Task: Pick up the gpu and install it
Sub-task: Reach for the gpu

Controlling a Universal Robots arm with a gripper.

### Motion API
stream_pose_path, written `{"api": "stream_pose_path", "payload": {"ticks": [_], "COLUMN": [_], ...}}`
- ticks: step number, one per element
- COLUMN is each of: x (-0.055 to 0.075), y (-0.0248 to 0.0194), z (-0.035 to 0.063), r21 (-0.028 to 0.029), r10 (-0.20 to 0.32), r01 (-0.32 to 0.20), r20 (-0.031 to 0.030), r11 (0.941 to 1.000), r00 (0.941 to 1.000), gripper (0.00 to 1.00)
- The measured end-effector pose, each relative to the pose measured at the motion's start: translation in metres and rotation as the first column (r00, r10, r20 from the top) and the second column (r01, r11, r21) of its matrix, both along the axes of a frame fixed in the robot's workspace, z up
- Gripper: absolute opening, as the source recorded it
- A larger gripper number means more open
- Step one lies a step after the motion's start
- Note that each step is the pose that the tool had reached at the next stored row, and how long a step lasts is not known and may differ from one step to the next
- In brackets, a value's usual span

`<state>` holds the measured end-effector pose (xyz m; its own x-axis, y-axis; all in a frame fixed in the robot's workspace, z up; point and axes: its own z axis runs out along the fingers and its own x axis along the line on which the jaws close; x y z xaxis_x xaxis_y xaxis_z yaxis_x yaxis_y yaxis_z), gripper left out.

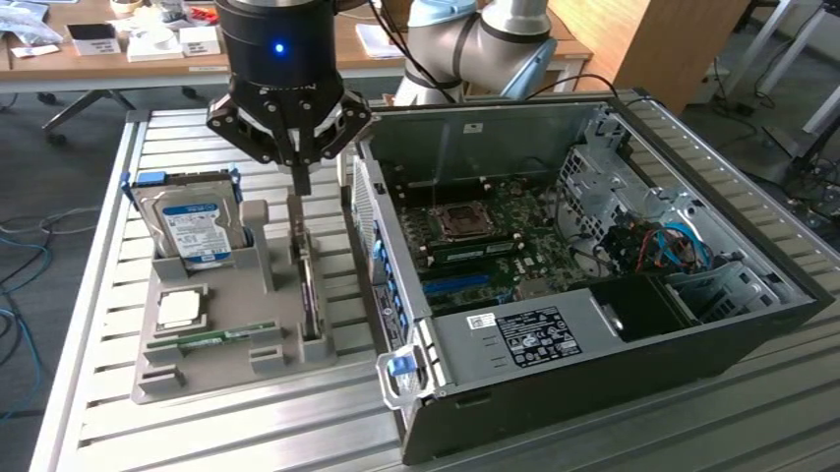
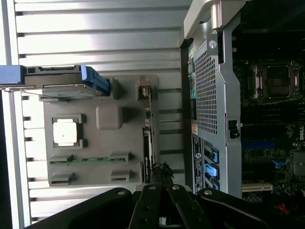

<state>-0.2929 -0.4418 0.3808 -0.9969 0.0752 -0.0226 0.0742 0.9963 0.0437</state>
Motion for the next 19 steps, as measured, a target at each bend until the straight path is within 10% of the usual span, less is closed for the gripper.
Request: {"api": "stream_pose_path", "payload": {"ticks": [19], "x": [-0.0005], "y": [-0.0095], "z": [-0.0002], "r21": [0.0], "r10": [0.0], "r01": [0.0], "r20": [0.0001], "r11": [1.0], "r00": [1.0], "gripper": [0.11]}}
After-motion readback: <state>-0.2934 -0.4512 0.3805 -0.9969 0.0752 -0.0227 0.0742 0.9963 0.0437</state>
